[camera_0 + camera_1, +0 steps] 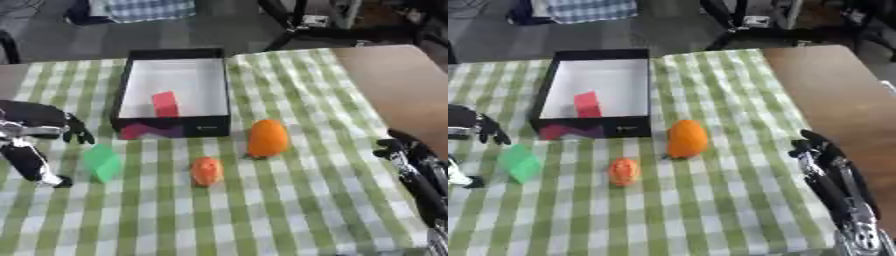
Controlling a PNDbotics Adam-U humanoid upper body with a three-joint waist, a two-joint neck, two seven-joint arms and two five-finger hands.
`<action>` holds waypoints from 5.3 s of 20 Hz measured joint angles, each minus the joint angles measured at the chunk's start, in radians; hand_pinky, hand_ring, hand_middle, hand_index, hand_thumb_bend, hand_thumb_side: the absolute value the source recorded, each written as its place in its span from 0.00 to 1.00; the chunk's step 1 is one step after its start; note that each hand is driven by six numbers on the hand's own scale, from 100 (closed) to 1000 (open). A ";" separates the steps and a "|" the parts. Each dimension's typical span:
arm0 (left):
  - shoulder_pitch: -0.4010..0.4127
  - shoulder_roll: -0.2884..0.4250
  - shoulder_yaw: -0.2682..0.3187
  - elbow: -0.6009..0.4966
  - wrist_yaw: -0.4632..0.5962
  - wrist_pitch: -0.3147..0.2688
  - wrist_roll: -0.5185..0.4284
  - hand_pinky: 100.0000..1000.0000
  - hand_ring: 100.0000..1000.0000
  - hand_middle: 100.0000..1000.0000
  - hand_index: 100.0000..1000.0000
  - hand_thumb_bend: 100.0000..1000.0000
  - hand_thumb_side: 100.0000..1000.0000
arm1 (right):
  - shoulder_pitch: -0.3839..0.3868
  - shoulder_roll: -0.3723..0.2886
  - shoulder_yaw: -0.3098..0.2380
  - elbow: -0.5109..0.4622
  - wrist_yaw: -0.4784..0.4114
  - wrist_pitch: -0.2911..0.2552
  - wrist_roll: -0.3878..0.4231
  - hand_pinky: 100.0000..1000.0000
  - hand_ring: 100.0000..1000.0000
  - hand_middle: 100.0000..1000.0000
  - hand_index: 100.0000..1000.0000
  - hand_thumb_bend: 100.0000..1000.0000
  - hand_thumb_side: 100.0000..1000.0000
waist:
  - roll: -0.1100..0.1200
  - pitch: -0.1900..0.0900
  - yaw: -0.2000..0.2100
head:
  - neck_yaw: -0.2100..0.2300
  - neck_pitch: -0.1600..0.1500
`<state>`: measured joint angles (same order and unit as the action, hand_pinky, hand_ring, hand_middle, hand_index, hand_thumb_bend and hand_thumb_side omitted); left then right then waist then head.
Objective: Pick up objects on the table and place them in the box.
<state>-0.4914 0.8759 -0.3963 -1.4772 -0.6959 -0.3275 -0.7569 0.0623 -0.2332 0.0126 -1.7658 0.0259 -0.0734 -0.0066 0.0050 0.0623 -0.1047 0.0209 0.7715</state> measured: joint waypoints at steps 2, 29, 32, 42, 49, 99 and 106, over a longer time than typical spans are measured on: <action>-0.005 -0.014 -0.002 0.018 -0.022 -0.016 0.030 0.76 0.69 0.72 0.90 0.38 0.36 | 0.000 0.000 0.000 0.000 0.000 0.000 0.000 0.88 0.68 0.67 0.85 0.00 0.58 | 0.000 0.000 0.000 | 0.004 0.000; -0.063 -0.101 0.014 0.100 -0.077 -0.043 0.170 0.74 0.59 0.61 0.57 0.15 0.26 | 0.000 0.000 0.000 0.003 0.000 0.000 0.001 0.88 0.68 0.67 0.85 0.00 0.58 | 0.000 0.000 0.002 | 0.023 0.000; -0.077 -0.036 0.050 -0.003 -0.022 -0.002 0.125 0.74 0.58 0.61 0.57 0.15 0.26 | 0.001 0.000 0.000 0.006 0.000 0.000 0.000 0.88 0.68 0.67 0.85 0.00 0.59 | 0.000 0.000 0.005 | 0.020 0.000; -0.321 -0.128 0.124 0.146 -0.061 0.141 0.154 0.73 0.57 0.60 0.62 0.16 0.29 | 0.009 -0.001 0.000 0.009 0.000 0.001 0.000 0.88 0.68 0.67 0.85 0.00 0.59 | 0.000 -0.010 0.003 | 0.009 0.000; -0.417 -0.343 0.162 0.469 -0.299 0.160 0.292 0.72 0.57 0.60 0.64 0.18 0.31 | 0.008 -0.001 0.005 0.013 -0.005 0.001 0.005 0.88 0.68 0.67 0.85 0.00 0.59 | -0.003 -0.010 -0.023 | 0.012 0.000; 0.357 -0.341 0.408 -0.370 0.613 0.420 0.867 0.71 0.47 0.53 0.90 0.26 0.72 | -0.662 -0.336 0.309 0.439 0.367 -0.195 0.397 0.88 0.76 0.74 0.93 0.18 0.63 | -0.010 -0.010 0.088 | -0.006 0.000; 0.368 -0.391 0.408 -0.354 0.615 0.415 0.844 0.71 0.47 0.53 0.90 0.25 0.73 | -0.711 -0.231 0.314 0.620 0.554 -0.279 0.424 0.88 0.77 0.75 0.92 0.34 0.61 | -0.010 -0.010 0.096 | -0.010 0.000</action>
<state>-0.1232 0.4852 0.0118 -1.8313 -0.0811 0.0870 0.0874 -0.6490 -0.4642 0.3265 -1.1458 0.5794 -0.3522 0.4174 -0.0050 0.0523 -0.0091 0.0108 0.7716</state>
